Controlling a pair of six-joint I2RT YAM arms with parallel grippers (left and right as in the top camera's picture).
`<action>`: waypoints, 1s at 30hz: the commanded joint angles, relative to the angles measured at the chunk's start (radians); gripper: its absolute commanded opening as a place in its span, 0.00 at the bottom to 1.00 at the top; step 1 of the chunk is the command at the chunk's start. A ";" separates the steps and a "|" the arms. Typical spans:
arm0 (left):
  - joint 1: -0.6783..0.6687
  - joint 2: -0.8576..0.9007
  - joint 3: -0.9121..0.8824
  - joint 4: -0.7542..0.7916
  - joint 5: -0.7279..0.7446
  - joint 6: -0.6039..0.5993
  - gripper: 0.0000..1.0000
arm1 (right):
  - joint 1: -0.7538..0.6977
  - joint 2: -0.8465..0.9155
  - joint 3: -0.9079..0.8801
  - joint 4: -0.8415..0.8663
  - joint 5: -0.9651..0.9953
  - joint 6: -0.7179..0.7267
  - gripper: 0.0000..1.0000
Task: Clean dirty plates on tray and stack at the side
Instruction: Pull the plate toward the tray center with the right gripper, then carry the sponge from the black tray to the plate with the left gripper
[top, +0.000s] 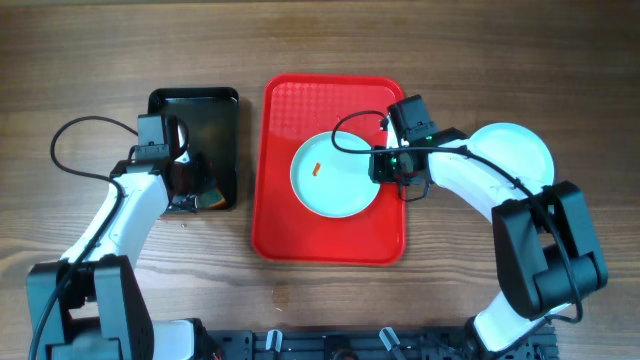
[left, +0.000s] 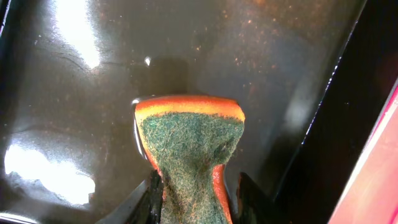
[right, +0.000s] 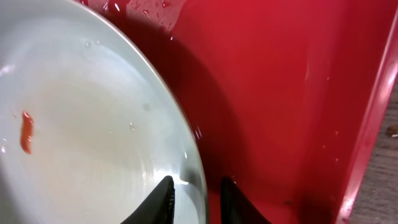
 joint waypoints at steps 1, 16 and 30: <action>0.002 0.032 -0.013 0.025 0.001 0.001 0.38 | -0.001 -0.008 0.000 0.003 0.037 -0.077 0.25; 0.002 0.143 0.027 -0.006 0.035 0.003 0.04 | -0.001 -0.008 0.000 0.003 0.037 -0.076 0.25; 0.002 0.026 0.050 -0.006 -0.045 0.035 0.04 | -0.001 -0.008 -0.001 0.002 0.038 -0.077 0.26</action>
